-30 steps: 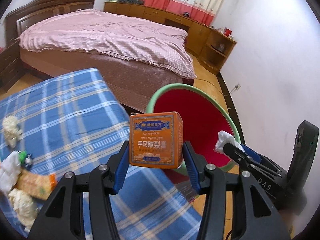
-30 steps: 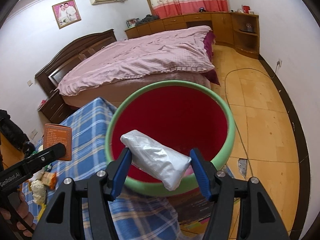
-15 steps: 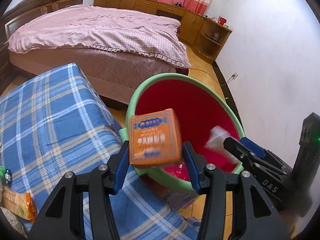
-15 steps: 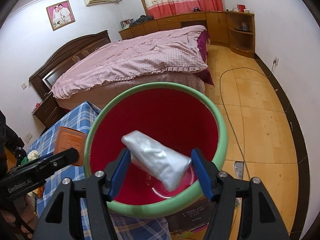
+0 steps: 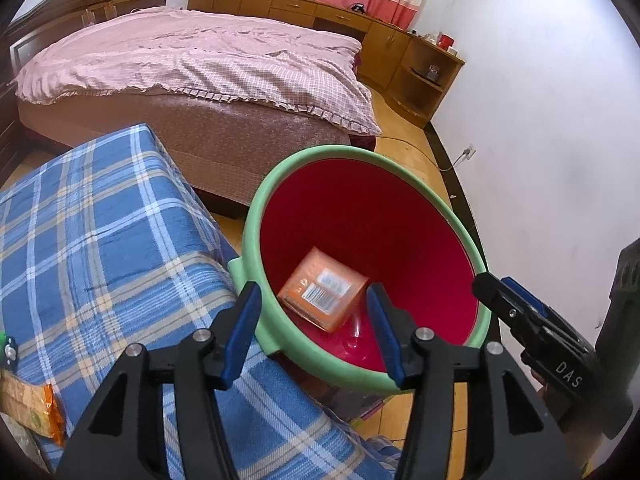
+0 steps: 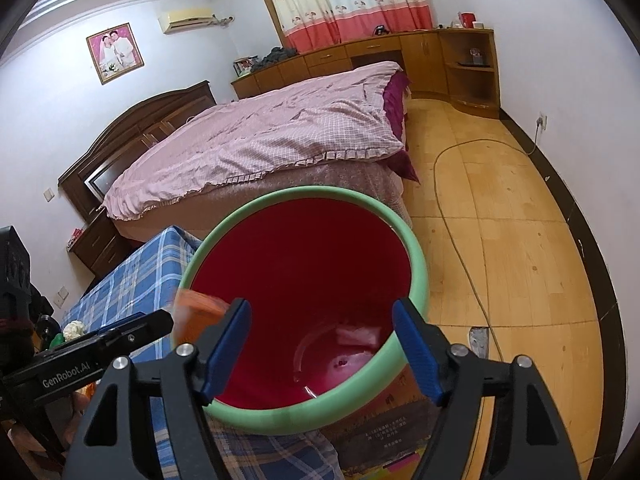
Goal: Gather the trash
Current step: 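Open the right tool dropping the bag while the left tool drops the orange box into the bucket, then move both tools back over the trash pile on the bed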
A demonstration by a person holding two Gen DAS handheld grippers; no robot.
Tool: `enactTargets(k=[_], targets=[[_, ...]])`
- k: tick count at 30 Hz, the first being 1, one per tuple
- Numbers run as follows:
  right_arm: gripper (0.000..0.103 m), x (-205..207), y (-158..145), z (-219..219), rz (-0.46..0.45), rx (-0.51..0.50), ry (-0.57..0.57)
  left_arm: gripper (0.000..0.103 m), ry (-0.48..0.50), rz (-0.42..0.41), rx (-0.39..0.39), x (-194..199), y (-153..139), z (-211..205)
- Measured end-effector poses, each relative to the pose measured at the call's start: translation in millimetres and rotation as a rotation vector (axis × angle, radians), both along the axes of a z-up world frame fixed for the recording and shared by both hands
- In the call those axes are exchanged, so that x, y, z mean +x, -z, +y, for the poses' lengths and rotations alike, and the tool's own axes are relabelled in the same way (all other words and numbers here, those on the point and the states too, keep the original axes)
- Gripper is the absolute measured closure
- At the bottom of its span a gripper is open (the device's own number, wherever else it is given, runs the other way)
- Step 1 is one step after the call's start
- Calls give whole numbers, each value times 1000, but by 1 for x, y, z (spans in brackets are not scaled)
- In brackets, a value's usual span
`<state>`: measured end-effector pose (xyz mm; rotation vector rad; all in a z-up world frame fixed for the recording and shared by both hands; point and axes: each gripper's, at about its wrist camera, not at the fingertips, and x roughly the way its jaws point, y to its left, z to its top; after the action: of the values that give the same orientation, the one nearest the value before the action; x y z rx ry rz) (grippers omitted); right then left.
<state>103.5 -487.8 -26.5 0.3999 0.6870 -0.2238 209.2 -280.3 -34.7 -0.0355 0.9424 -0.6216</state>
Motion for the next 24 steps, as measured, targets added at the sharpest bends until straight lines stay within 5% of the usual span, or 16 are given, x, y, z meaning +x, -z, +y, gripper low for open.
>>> enactTargets(k=[24], targets=[[26,-30,-34,63,-31,32,-89,48,-196,-85,-21,-50,-56,106]])
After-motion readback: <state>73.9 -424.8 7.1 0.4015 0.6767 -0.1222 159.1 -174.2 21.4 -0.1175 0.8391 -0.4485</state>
